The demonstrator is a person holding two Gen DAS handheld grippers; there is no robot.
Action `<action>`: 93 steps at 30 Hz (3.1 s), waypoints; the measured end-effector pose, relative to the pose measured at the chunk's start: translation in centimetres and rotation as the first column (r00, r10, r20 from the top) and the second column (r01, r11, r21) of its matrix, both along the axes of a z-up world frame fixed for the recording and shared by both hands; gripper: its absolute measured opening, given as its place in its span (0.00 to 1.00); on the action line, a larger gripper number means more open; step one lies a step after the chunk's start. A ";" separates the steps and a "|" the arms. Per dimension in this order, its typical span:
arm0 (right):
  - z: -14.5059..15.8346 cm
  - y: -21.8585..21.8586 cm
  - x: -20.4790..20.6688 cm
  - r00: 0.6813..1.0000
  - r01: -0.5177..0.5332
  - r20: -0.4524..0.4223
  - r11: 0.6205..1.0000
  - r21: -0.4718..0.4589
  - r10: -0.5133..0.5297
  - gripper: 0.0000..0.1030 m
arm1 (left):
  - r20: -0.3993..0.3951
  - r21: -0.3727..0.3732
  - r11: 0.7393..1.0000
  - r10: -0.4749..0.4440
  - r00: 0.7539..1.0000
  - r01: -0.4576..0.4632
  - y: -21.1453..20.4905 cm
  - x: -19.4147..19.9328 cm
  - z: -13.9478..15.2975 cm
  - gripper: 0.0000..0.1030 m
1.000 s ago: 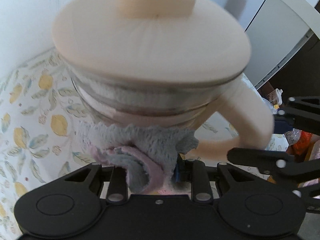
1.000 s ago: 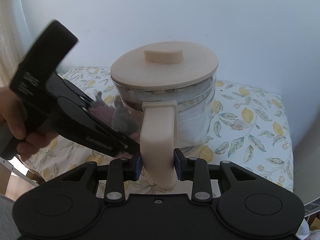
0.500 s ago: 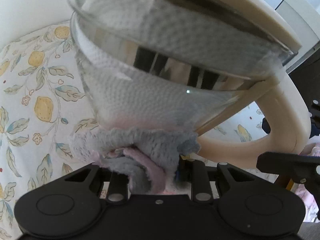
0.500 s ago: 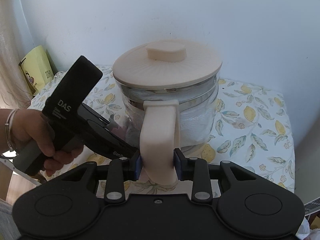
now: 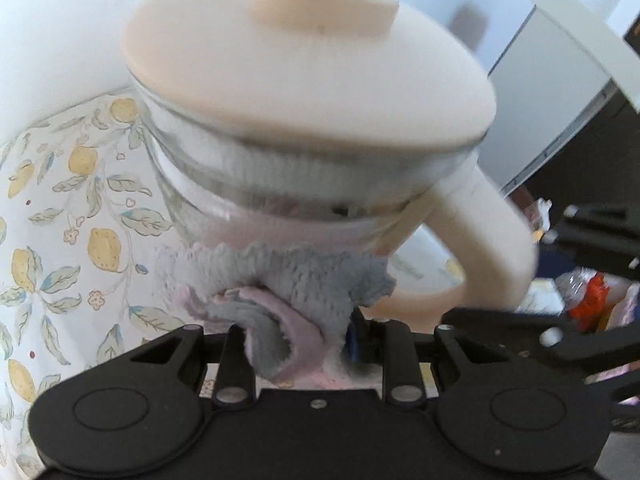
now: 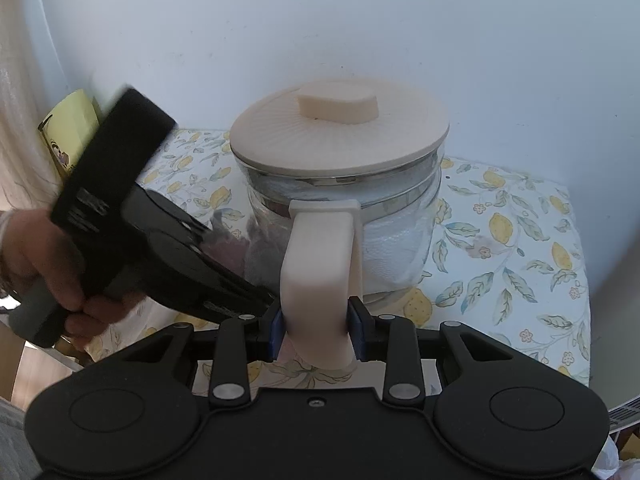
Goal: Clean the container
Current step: 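Keep wiping the glass near the handle with the cloth in the left gripper, then lower the teapot onto the table with the right gripper while the left gripper drops the cloth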
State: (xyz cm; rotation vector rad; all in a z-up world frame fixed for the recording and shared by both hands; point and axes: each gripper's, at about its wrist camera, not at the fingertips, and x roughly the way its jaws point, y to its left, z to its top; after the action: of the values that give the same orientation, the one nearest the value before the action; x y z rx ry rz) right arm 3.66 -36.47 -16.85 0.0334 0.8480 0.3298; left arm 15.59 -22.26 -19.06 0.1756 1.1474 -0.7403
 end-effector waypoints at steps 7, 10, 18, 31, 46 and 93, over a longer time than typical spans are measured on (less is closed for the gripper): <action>-0.3 -0.1 -0.2 1.000 0.001 0.010 1.000 0.004 -0.001 0.36 | -0.005 -0.045 0.999 -0.004 1.000 0.004 0.2 -0.1 2.1 0.24; -0.4 -0.1 -0.3 1.000 -0.003 0.015 1.000 0.003 0.003 0.36 | -0.007 -0.050 0.999 -0.007 1.000 0.006 0.6 0.4 2.2 0.24; -0.8 -0.1 -0.4 1.000 -0.001 0.022 1.000 0.006 0.001 0.36 | -0.006 -0.032 0.999 -0.007 1.000 0.007 -0.9 -0.1 3.9 0.24; -0.5 0.0 -0.2 1.000 -0.017 0.016 1.000 0.004 0.017 0.36 | 0.010 -0.010 0.998 -0.066 0.998 0.066 -1.7 -0.9 2.1 0.24; -0.7 0.3 0.1 0.999 -0.037 -0.028 0.999 -0.028 0.036 0.36 | -0.119 -0.083 0.995 -0.064 0.991 0.054 -1.7 1.0 -2.1 0.23; 0.8 1.3 -0.4 0.999 -0.032 0.018 0.997 -0.063 0.034 0.35 | 0.053 -0.018 0.969 0.249 0.967 -0.248 8.9 -0.6 2.5 0.23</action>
State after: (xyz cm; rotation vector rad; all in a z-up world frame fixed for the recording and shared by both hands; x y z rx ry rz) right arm 3.25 -35.20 -16.02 -0.0422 0.8398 0.3339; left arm 15.04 -13.40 -16.60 0.0406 1.0888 -0.5165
